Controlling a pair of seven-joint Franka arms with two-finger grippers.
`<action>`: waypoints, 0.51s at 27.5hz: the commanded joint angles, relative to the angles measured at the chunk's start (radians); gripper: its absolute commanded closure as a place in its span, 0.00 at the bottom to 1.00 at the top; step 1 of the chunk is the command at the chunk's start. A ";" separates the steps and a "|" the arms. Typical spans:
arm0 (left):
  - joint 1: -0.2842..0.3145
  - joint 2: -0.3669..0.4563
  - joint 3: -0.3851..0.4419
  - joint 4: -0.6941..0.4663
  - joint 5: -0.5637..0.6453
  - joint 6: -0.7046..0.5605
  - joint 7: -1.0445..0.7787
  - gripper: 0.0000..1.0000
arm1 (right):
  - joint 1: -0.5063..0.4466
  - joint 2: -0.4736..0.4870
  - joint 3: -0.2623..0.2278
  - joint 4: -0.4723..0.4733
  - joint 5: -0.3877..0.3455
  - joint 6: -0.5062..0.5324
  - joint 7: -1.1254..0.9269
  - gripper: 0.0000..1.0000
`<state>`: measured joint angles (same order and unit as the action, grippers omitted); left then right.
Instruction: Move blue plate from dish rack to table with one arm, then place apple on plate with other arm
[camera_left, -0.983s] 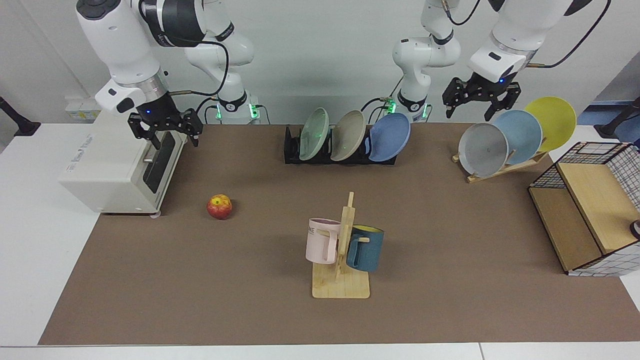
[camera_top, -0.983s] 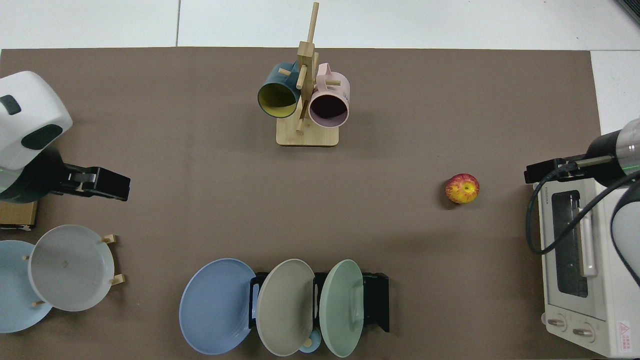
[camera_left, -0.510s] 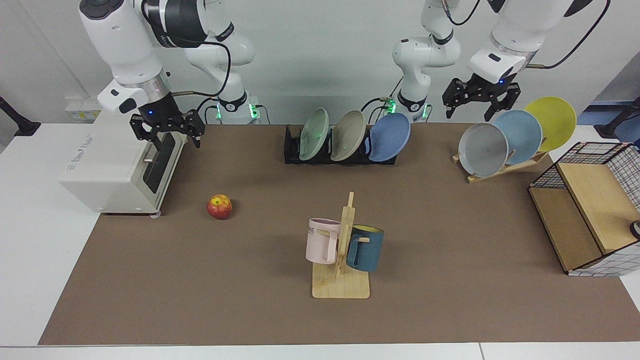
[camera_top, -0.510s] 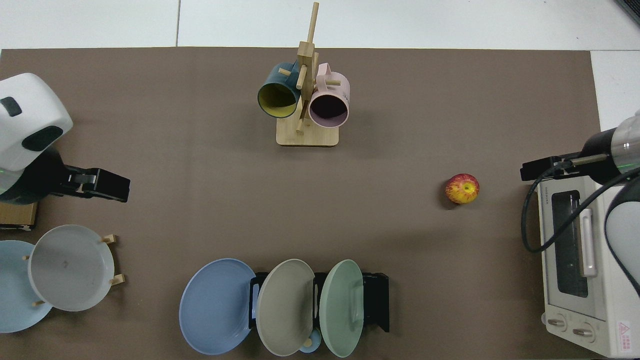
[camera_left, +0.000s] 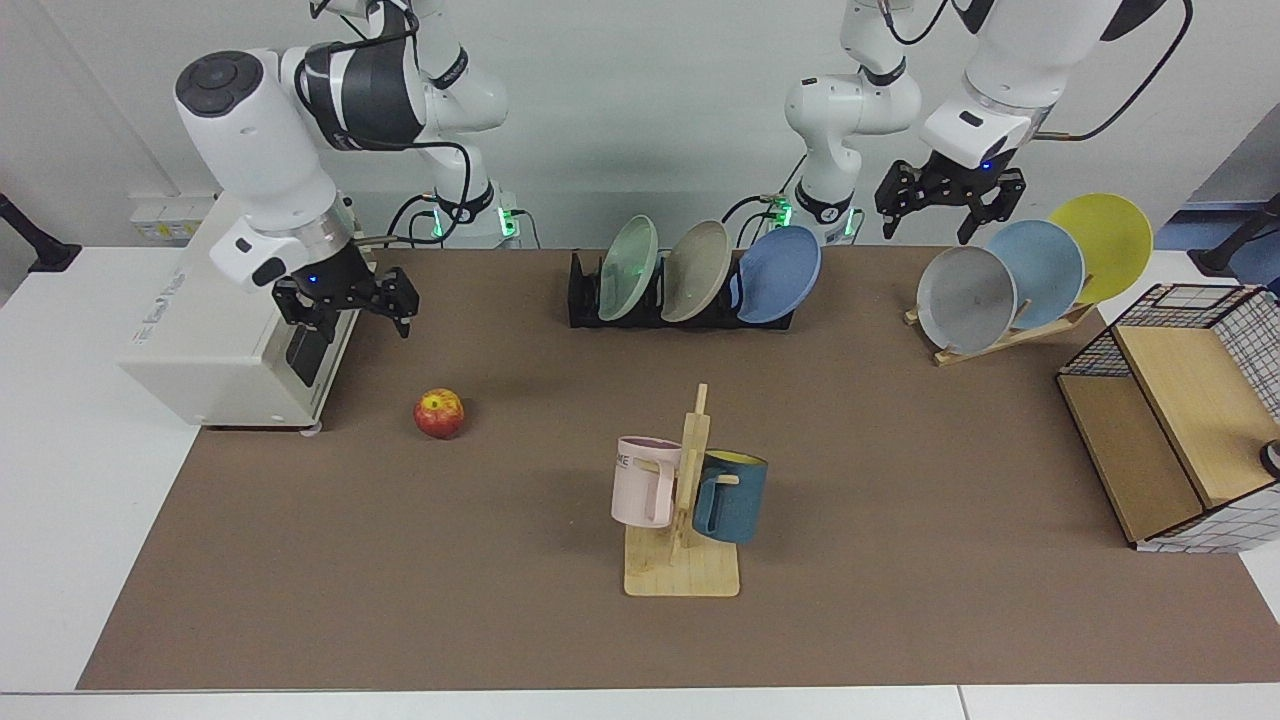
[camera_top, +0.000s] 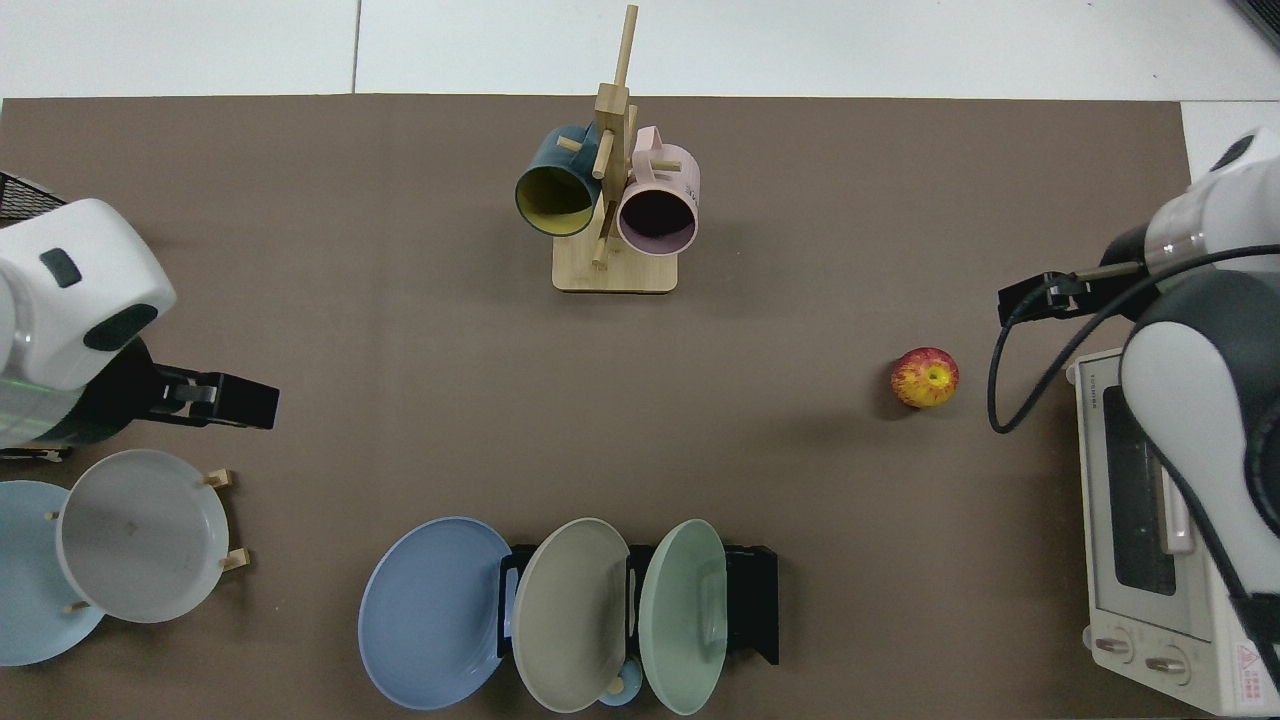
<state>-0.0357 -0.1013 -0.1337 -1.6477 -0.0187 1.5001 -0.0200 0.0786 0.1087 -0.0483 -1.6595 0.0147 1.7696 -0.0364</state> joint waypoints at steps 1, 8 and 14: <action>-0.019 -0.118 -0.006 -0.197 -0.001 0.075 -0.006 0.00 | 0.016 0.103 0.004 0.060 0.004 0.045 0.026 0.00; -0.021 -0.201 -0.029 -0.403 -0.081 0.176 -0.008 0.00 | 0.038 0.146 0.005 0.006 0.002 0.181 0.035 0.00; -0.024 -0.228 -0.070 -0.552 -0.084 0.230 -0.005 0.00 | 0.046 0.166 0.005 -0.092 0.011 0.273 0.026 0.00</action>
<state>-0.0474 -0.2578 -0.1990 -2.0541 -0.0841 1.6609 -0.0226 0.1241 0.2778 -0.0452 -1.6651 0.0149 1.9597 -0.0219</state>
